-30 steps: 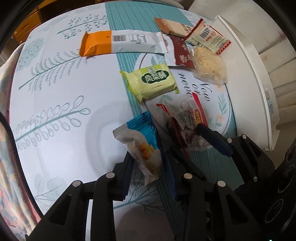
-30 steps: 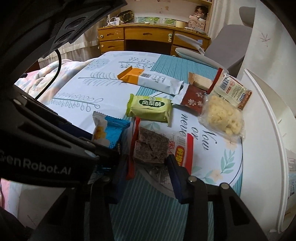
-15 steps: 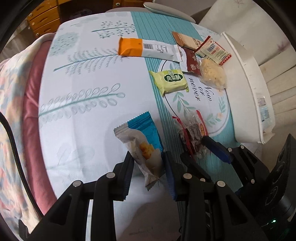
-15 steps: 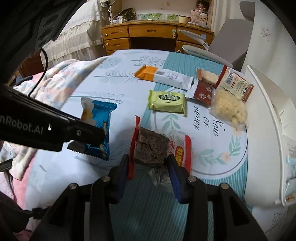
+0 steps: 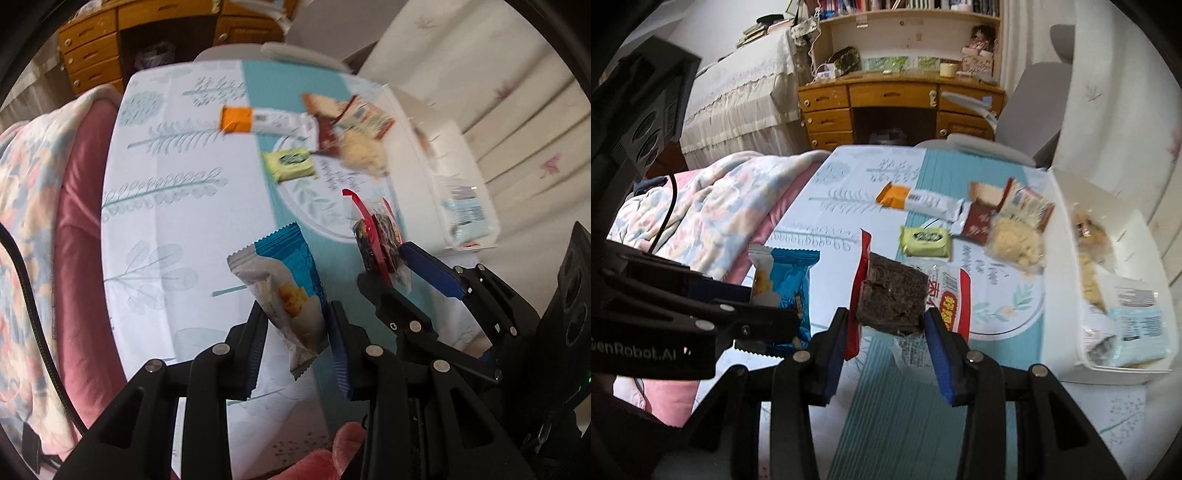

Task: Organize snacks
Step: 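Lift both held packets and carry them over the white tray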

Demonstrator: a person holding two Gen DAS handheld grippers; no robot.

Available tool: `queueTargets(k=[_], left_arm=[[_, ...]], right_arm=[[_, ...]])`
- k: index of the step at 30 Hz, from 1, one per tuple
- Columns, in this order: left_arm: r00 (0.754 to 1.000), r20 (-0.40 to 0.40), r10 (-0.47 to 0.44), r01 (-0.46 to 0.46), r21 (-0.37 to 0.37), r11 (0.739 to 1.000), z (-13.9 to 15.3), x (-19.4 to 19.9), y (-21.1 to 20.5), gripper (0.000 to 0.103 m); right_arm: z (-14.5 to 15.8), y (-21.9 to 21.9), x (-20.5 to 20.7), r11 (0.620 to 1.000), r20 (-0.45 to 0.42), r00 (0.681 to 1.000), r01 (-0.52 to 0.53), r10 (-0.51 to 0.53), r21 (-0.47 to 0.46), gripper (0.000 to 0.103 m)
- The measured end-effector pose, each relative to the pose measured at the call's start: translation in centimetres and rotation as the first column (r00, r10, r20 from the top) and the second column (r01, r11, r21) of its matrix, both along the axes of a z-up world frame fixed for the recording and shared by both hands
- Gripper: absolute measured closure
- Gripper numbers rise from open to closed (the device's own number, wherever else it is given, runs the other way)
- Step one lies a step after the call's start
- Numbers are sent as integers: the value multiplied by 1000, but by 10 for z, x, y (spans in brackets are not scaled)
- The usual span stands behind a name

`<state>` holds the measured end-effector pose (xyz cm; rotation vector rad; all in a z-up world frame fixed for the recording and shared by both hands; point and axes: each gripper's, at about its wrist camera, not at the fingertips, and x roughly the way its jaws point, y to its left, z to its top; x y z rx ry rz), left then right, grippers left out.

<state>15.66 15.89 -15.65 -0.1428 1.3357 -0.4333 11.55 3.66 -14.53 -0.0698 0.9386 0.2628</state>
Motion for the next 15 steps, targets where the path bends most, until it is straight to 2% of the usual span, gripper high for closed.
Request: queueTargets(k=[9, 15], left_arm=[[989, 129, -72, 84, -93, 992, 37, -8, -42, 72], [982, 176, -63, 85, -123, 989, 50, -6, -79, 71]], right_arm=[[43, -48, -6, 996, 78, 994, 76, -73, -40, 61], [57, -95, -6, 994, 101, 990, 106, -101, -41, 61]])
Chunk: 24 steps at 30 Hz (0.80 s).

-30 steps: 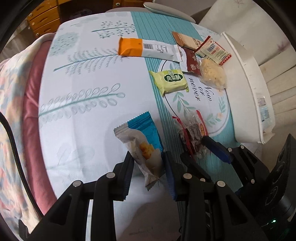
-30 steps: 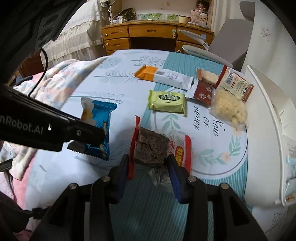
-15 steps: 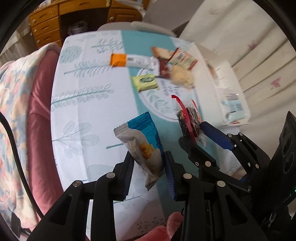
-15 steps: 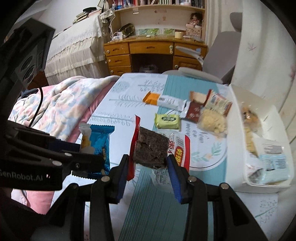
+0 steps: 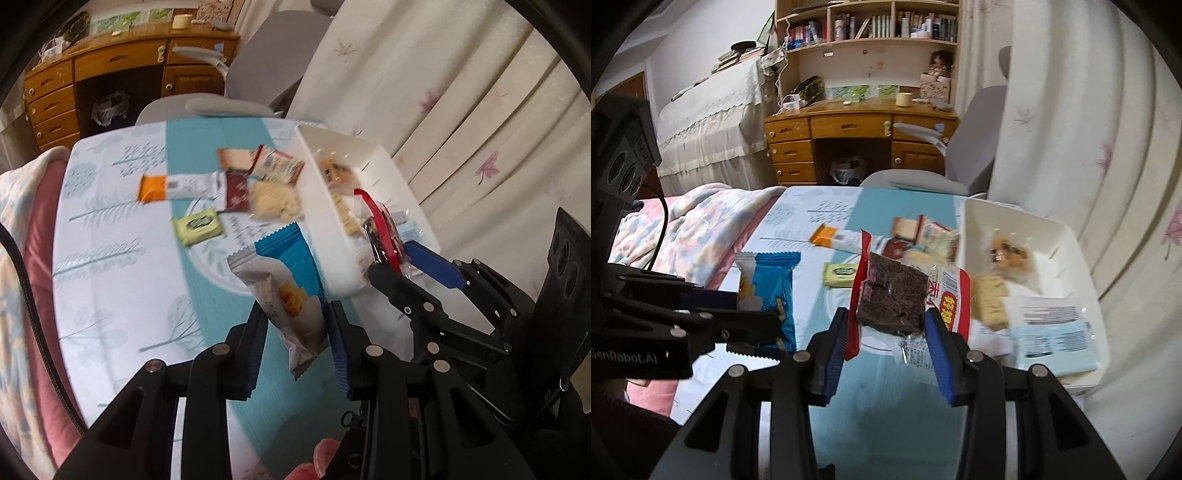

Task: Organize snacks
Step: 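Lift both held packets and carry them over the white tray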

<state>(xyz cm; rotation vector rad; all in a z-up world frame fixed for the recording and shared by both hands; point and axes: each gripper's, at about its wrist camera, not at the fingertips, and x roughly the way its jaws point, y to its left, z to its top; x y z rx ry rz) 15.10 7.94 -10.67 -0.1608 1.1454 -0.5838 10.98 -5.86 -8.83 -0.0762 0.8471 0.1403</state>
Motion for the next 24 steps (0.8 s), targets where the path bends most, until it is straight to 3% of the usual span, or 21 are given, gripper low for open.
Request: queueTargets(k=[9, 24], left_arm=[[999, 45, 17, -16, -16, 1000, 13, 10, -77, 71], [992, 95, 88, -87, -17, 996, 10, 35, -183, 71]], right_arm=[[8, -69, 6, 1000, 12, 1000, -25, 25, -17, 61], [7, -163, 38, 990, 15, 992, -120, 122, -72, 61]])
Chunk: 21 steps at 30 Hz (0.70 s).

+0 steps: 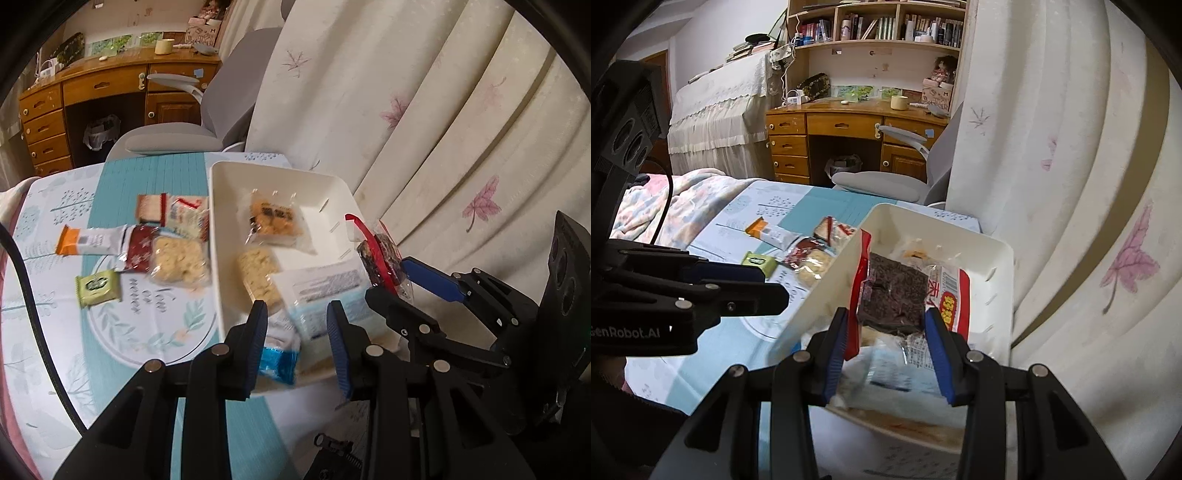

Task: Organize snacks
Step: 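Lift both held packets and carry them over the white tray, then open left tool to drop the blue packet while right tool releases the brown packet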

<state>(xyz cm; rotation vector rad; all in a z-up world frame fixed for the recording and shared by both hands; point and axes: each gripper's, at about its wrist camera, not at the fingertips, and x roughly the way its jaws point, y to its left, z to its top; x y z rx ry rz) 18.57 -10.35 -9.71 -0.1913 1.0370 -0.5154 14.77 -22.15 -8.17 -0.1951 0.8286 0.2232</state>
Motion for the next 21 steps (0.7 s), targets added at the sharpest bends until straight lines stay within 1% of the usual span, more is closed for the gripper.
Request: queueTargets(k=[5, 7, 9, 10, 11, 12, 13, 17, 21], left_arm=[[999, 17, 44, -44, -2, 999, 0, 5, -19, 71], [997, 12, 71, -71, 10, 997, -1, 8, -19, 68], [994, 4, 108, -108, 22, 994, -3, 9, -15, 54], [993, 2, 121, -121, 28, 992, -3, 10, -13, 51], [990, 0, 140, -140, 38, 989, -4, 10, -10, 47], [987, -3, 159, -158, 50, 986, -4, 11, -6, 46], [985, -8, 172, -171, 56, 984, -5, 11, -2, 46], [972, -14, 233, -232, 64, 971, -6, 10, 18, 46], [955, -27, 294, -291, 71, 954, -7, 5, 42, 46]], right_arm=[[1, -19, 10, 1000, 9, 1000, -2, 2, -12, 61], [0, -25, 14, 1000, 7, 1000, 2, -2, -13, 60], [-1, -30, 18, 1000, -2, 1000, 8, -8, -5, 59], [-2, -33, 19, 1000, -10, 1000, 10, -10, 1, 56], [-3, -35, 21, 1000, -21, 1000, 15, -15, 6, 45], [-5, -35, 24, 1000, -31, 999, 22, -22, 11, 36], [-6, -36, 24, 1000, -35, 999, 23, -23, 18, 34], [-8, -36, 24, 999, -50, 999, 17, -15, 38, 33], [-12, -31, 24, 997, -83, 996, 23, -17, 67, 33]])
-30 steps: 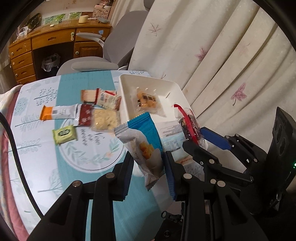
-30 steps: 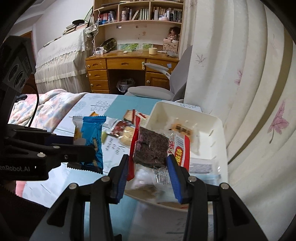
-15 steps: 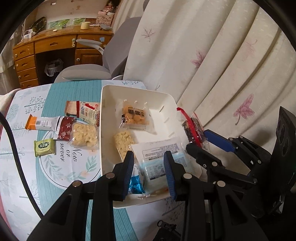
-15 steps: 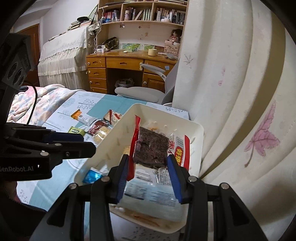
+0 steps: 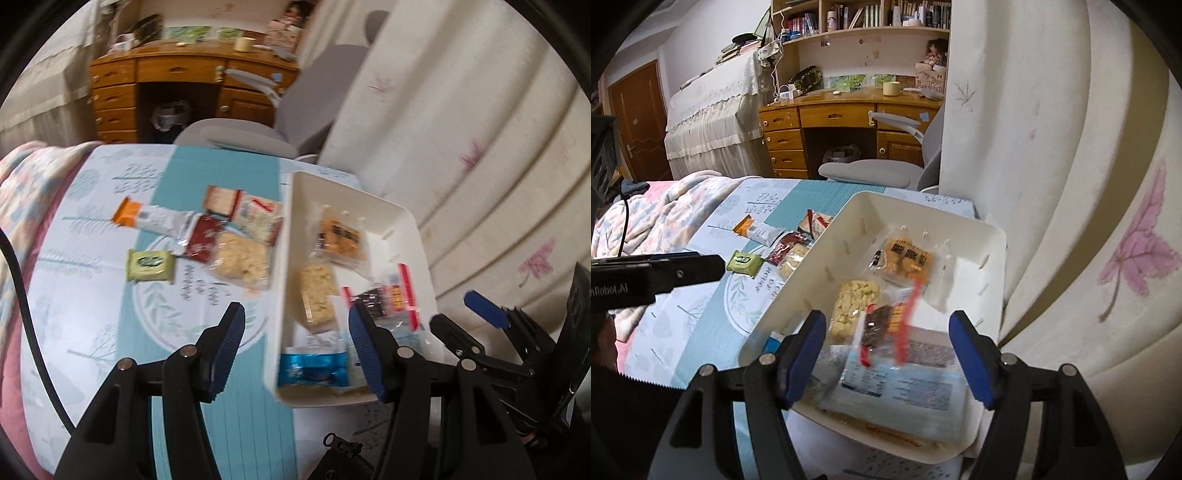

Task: Organize snacks
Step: 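Open left tool to drop the blue packet while right tool releases the brown packet, then withdraw both open tools from the white tray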

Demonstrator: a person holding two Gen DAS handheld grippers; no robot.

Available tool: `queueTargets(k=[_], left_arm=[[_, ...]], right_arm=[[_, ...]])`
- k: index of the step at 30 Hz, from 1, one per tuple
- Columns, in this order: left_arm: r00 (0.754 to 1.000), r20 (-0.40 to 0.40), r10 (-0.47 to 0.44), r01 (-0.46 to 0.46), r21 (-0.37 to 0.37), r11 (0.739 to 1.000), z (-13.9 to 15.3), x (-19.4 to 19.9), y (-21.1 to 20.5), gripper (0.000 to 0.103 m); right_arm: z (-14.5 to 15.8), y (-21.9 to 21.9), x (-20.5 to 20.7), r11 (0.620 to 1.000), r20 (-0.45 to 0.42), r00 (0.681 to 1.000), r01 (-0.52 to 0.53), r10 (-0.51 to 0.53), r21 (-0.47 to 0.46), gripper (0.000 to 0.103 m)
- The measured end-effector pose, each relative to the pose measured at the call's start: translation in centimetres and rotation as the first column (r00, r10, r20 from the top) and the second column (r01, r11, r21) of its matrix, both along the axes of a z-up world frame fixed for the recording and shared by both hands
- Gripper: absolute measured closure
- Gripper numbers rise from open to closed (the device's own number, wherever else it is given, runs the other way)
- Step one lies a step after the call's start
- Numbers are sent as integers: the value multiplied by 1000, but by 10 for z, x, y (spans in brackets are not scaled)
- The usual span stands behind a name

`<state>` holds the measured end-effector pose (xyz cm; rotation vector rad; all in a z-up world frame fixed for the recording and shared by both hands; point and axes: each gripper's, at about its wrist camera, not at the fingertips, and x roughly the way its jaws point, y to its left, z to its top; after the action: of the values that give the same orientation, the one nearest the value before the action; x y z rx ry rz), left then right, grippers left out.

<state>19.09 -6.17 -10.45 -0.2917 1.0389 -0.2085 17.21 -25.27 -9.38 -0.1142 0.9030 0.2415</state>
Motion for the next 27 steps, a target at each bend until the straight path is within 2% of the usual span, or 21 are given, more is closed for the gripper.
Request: queueTargets(k=[7, 12, 19, 23, 27], left_arm=[[997, -31, 75, -74, 21, 997, -6, -17, 43, 46], [994, -56, 94, -92, 46, 995, -10, -28, 69, 46], [998, -51, 46, -42, 79, 996, -6, -37, 115, 45], [999, -39, 9, -5, 105, 995, -1, -38, 145, 37], [999, -20, -34, 36, 149, 988, 5, -38, 177, 35]], right_arm=[[-8, 16, -1, 998, -69, 997, 26, -22, 59, 33], [-11, 34, -3, 991, -122, 991, 68, -53, 118, 33], [-12, 68, -8, 975, -190, 973, 158, -127, 159, 33], [-12, 90, -14, 955, -229, 956, 228, -183, 187, 33], [-12, 113, -18, 924, -276, 934, 297, -228, 242, 33]])
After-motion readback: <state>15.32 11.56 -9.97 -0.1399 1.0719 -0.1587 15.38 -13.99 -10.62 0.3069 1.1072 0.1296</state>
